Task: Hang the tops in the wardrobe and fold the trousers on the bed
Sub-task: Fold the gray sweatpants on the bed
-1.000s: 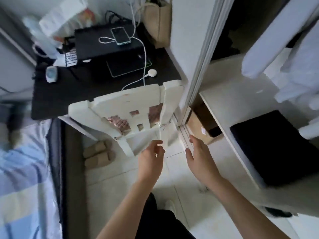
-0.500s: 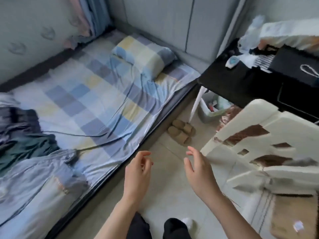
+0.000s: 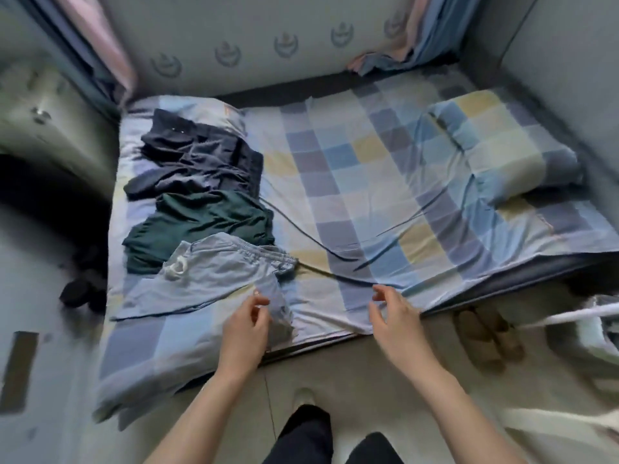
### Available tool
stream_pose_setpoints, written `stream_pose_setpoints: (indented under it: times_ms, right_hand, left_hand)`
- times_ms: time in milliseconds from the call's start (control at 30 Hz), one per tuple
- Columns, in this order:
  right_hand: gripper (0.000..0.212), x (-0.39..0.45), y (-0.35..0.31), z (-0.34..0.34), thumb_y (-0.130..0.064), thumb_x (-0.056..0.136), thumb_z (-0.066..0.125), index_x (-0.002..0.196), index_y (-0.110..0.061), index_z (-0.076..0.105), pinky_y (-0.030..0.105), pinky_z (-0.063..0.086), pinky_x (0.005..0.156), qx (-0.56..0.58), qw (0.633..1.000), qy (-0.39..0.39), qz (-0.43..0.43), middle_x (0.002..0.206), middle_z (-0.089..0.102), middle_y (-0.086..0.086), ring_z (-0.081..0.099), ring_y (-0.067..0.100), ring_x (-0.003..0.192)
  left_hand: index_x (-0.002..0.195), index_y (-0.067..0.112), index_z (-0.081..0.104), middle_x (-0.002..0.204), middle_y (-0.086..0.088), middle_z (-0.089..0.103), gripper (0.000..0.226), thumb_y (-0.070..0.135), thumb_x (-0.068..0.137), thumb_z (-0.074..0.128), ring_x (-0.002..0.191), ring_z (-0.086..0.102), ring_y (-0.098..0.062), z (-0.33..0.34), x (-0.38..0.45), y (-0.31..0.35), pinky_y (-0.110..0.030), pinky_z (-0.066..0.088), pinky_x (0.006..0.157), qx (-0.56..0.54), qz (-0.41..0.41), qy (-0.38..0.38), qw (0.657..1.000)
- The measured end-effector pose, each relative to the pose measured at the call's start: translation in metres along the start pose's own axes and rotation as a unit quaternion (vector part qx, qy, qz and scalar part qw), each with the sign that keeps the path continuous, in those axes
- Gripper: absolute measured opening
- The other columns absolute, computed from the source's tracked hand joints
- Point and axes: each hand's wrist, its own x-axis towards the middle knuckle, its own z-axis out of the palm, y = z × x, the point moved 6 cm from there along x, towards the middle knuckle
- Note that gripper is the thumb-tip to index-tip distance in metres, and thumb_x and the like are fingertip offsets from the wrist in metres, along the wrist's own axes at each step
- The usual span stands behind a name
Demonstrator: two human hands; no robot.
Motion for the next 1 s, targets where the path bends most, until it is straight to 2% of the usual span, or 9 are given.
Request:
stream_pose_setpoints:
  times_ms: [100,200,233,367,467,633,800,900,1000]
  right_hand:
    - [0.031,0.049,-0.031,0.032,-0.019,0.097,0.048,0.128,-0.011,0.05,0.026,0.034,0.087,-0.032,0.997,-0.059,-0.038,0.12,0.055,0.004,0.048,0.024,0.114]
    - [0.034,0.098,-0.054,0.06,-0.024,0.098,0.047,0.13,-0.011,0.048,0.03,0.039,0.094,-0.059,0.991,-0.105,-0.059,0.123,0.055,0.004,0.048,0.022,0.116]
    - [0.034,0.113,-0.059,0.068,-0.024,0.098,0.047,0.129,-0.01,0.049,0.032,0.04,0.095,-0.064,0.989,-0.116,-0.065,0.122,0.056,0.005,0.049,0.023,0.115]
    - [0.034,0.187,-0.074,0.112,-0.025,0.098,0.045,0.128,-0.01,0.05,0.034,0.041,0.095,-0.103,0.974,-0.179,-0.088,0.123,0.057,0.007,0.05,0.024,0.114]
    - [0.035,0.245,-0.074,0.153,-0.026,0.098,0.045,0.128,-0.01,0.05,0.033,0.041,0.094,-0.121,0.962,-0.23,-0.083,0.124,0.058,0.006,0.051,0.023,0.115]
    - [0.036,0.322,-0.053,0.223,-0.027,0.097,0.048,0.128,-0.009,0.051,0.034,0.042,0.095,-0.162,0.945,-0.275,-0.077,0.126,0.059,0.009,0.053,0.027,0.116]
    - [0.034,0.386,-0.015,0.308,-0.027,0.097,0.05,0.124,-0.007,0.054,0.033,0.044,0.093,-0.197,0.928,-0.31,-0.063,0.122,0.061,0.013,0.056,0.03,0.112]
    - [0.032,0.409,0.016,0.363,-0.026,0.096,0.051,0.121,-0.006,0.056,0.033,0.044,0.091,-0.221,0.917,-0.328,-0.046,0.122,0.06,0.015,0.056,0.032,0.112]
    - [0.039,0.419,0.045,0.402,-0.026,0.094,0.054,0.126,-0.004,0.049,0.033,0.042,0.091,-0.236,0.908,-0.346,-0.025,0.127,0.056,0.018,0.053,0.034,0.116]
  left_hand:
    - [0.098,0.021,0.064,0.082,-0.001,0.071,0.014,0.014,0.096,0.051,0.078,0.063,-0.014,-0.018,0.043,-0.025,-0.026,0.04,0.065,-0.006,-0.039,0.025,0.999]
    - [0.099,0.02,0.063,0.083,0.001,0.07,0.014,0.015,0.097,0.05,0.076,0.059,-0.008,-0.026,0.083,-0.043,-0.022,0.039,0.062,0.005,-0.069,0.025,0.997]
    - [0.1,0.02,0.063,0.083,0.001,0.069,0.015,0.015,0.097,0.05,0.077,0.059,-0.009,-0.026,0.095,-0.049,-0.022,0.04,0.061,0.007,-0.078,0.024,0.997]
    - [0.107,0.019,0.062,0.088,-0.001,0.067,0.018,0.017,0.096,0.048,0.083,0.06,-0.023,-0.022,0.159,-0.078,-0.034,0.046,0.068,0.047,-0.12,0.011,0.992]
    - [0.117,0.014,0.059,0.104,-0.005,0.065,0.024,0.017,0.097,0.047,0.093,0.058,-0.025,-0.01,0.214,-0.103,-0.035,0.047,0.074,0.103,-0.151,-0.016,0.983]
    - [0.126,0.008,0.055,0.126,-0.013,0.059,0.037,0.012,0.09,0.05,0.118,0.053,-0.03,0.023,0.306,-0.149,-0.039,0.045,0.097,0.187,-0.137,-0.088,0.969]
    - [0.135,0.013,0.048,0.139,-0.009,0.048,0.045,0.014,0.09,0.05,0.13,0.041,-0.029,0.065,0.393,-0.2,-0.042,0.038,0.105,0.305,-0.084,-0.127,0.94]
    - [0.144,0.017,0.037,0.15,-0.004,0.036,0.056,0.013,0.09,0.05,0.14,0.028,-0.026,0.086,0.436,-0.23,-0.039,0.031,0.111,0.383,-0.041,-0.132,0.914]
    - [0.154,0.023,0.015,0.162,-0.002,0.015,0.067,0.009,0.094,0.041,0.149,0.012,-0.029,0.103,0.466,-0.251,-0.042,0.021,0.118,0.431,-0.015,-0.144,0.891]
